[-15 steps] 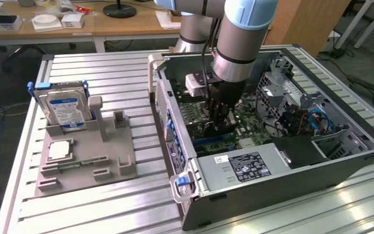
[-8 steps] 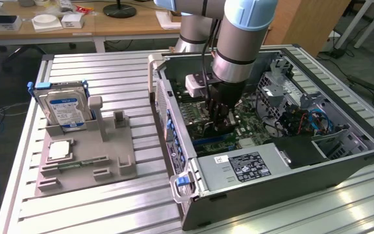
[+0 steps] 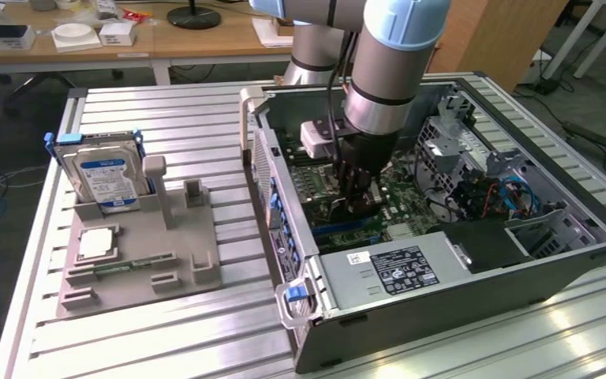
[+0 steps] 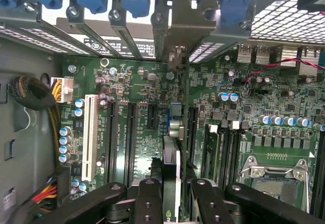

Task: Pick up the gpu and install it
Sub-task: 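Insert the gpu into the slot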

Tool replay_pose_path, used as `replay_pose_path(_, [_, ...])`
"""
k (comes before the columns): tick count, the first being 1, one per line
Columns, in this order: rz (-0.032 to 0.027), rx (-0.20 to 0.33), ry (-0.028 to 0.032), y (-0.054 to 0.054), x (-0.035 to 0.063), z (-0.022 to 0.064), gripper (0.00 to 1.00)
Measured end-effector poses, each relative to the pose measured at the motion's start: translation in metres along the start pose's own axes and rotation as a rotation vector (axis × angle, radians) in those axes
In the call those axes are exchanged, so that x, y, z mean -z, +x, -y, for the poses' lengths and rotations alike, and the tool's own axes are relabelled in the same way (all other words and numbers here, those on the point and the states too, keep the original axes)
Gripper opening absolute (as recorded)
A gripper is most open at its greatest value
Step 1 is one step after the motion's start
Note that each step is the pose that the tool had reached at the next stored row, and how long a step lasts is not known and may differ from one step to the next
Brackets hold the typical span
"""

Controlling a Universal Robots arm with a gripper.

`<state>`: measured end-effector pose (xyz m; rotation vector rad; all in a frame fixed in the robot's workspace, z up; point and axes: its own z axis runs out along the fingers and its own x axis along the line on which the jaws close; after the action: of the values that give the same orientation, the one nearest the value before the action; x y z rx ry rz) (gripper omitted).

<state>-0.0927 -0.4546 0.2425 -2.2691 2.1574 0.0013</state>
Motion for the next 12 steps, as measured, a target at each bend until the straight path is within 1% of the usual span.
replay_pose_path(7, [-0.0001, 0.000, 0.0000, 0.0001, 0.0000, 0.0000, 0.27])
replay_pose_path(12, [-0.0003, 0.000, -0.0001, 0.0002, -0.0019, 0.0000, 0.27])
